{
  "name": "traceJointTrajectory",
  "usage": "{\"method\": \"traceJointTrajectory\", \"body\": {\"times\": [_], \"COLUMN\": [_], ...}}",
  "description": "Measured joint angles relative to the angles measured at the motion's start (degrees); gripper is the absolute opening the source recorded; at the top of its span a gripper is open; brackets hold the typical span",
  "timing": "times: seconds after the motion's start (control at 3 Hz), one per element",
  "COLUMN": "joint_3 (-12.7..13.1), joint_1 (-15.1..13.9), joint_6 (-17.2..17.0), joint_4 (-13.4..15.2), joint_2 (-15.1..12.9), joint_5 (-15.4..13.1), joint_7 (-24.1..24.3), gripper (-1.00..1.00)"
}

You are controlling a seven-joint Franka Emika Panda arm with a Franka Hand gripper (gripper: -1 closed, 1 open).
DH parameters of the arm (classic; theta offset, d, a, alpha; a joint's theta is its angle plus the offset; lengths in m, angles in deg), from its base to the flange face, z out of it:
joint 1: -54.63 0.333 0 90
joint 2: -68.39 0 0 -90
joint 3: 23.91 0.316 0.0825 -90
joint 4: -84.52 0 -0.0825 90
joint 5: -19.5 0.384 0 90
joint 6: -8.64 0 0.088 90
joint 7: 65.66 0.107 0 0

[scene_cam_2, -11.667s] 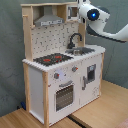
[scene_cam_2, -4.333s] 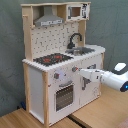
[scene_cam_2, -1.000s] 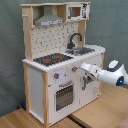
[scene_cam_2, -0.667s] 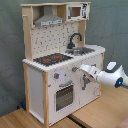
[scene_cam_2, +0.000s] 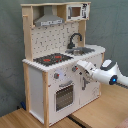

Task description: Play with the kitchen

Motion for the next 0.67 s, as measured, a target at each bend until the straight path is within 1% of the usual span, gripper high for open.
{"method": "traceJointTrajectory", "body": {"times": [0.33,0.67], "joint_3": [1.12,1.54], "joint_1": [-3.88,-5.34], "joint_6": [0.42,0.83], "joint_4": [-3.13,-5.30], "joint_2": [0.00,0.01], "joint_5": [0.05,0.07], "joint_7": [2.70,4.45], "gripper": [1.00,1.00]}}
